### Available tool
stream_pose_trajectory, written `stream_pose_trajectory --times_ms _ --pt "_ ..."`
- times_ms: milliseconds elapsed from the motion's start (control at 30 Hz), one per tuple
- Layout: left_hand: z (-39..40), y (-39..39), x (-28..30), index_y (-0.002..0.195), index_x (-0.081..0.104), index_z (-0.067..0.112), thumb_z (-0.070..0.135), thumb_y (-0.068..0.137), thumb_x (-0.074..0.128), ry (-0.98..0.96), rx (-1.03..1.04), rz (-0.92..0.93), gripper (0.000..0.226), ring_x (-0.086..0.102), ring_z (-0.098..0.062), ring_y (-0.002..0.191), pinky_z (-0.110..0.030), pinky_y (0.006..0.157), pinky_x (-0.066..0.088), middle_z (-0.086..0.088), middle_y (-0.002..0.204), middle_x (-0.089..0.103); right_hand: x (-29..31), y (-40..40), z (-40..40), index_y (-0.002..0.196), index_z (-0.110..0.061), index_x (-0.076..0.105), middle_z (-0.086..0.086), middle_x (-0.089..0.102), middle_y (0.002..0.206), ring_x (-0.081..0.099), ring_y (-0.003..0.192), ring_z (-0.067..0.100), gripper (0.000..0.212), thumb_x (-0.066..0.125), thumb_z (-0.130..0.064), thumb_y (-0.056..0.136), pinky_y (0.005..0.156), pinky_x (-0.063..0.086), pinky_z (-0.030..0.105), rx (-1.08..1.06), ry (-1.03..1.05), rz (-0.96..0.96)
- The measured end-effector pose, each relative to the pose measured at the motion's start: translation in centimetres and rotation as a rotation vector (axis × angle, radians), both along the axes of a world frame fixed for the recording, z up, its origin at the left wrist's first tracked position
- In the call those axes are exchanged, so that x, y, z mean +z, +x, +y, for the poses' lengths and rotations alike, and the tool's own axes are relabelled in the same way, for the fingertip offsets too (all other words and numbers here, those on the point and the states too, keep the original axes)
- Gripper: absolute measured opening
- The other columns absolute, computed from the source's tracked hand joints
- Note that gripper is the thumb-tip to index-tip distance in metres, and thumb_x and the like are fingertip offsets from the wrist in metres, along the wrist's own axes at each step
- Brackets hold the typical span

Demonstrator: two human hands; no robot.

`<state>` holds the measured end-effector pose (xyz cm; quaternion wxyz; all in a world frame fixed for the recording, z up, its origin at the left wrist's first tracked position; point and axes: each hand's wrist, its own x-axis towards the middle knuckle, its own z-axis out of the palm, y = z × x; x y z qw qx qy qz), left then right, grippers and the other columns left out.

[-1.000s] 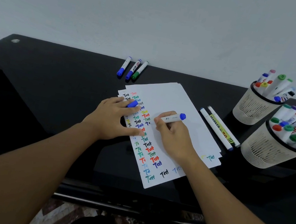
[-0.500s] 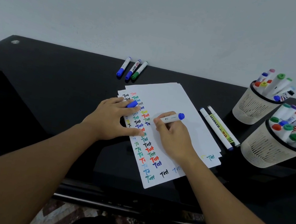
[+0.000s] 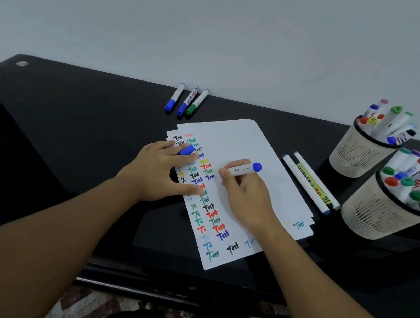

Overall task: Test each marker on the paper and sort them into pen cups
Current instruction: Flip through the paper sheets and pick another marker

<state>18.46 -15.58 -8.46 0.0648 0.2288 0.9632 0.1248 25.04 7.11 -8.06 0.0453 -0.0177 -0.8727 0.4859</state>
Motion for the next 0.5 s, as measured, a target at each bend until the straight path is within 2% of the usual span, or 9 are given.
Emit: stream_pose_trajectory --times_ms 167,300,433,500 --pt "-0.01 -0.03 0.02 0.155 0.028 0.049 0.106 0.059 0.026 0.002 0.002 0.008 0.112 0.009 -0.016 0.155 -0.046 0.126 0.009 0.011 0.168 0.017 -0.04 -0.15 -0.17 0.1 -0.035 0.057 -0.007 0.071 0.089 0.068 0.083 0.01 0.012 0.05 -0.043 0.107 0.074 0.056 0.03 0.015 0.051 -0.001" --pt "0.02 0.04 -0.02 0.155 0.027 0.049 0.104 0.061 0.028 -0.001 -0.002 0.011 0.109 0.009 -0.016 0.155 -0.045 0.125 0.008 0.013 0.168 0.016 0.06 0.06 -0.13 0.105 -0.029 0.057 -0.013 0.068 0.087 0.065 0.079 0.003 0.015 0.05 -0.042 0.107 0.063 0.044 0.015 0.0 0.075 0.012" --pt "-0.01 0.05 0.05 0.155 0.027 0.049 0.103 0.062 0.03 0.017 -0.002 0.015 0.107 0.01 -0.016 0.155 -0.045 0.125 0.008 0.013 0.167 0.016 -0.06 0.04 -0.19 0.098 -0.035 0.056 -0.012 0.07 0.089 0.068 0.083 0.006 0.014 0.051 -0.044 0.106 0.071 0.053 0.024 0.002 0.016 -0.001" --pt "0.08 0.11 0.2 0.155 0.029 0.048 0.1 0.066 0.034 0.013 -0.007 0.02 0.103 0.01 -0.017 0.155 -0.045 0.125 0.008 0.013 0.167 0.017 -0.11 -0.01 -0.22 0.102 -0.034 0.057 -0.013 0.07 0.089 0.067 0.082 0.005 0.013 0.051 -0.045 0.106 0.07 0.052 0.023 0.01 0.046 0.009"
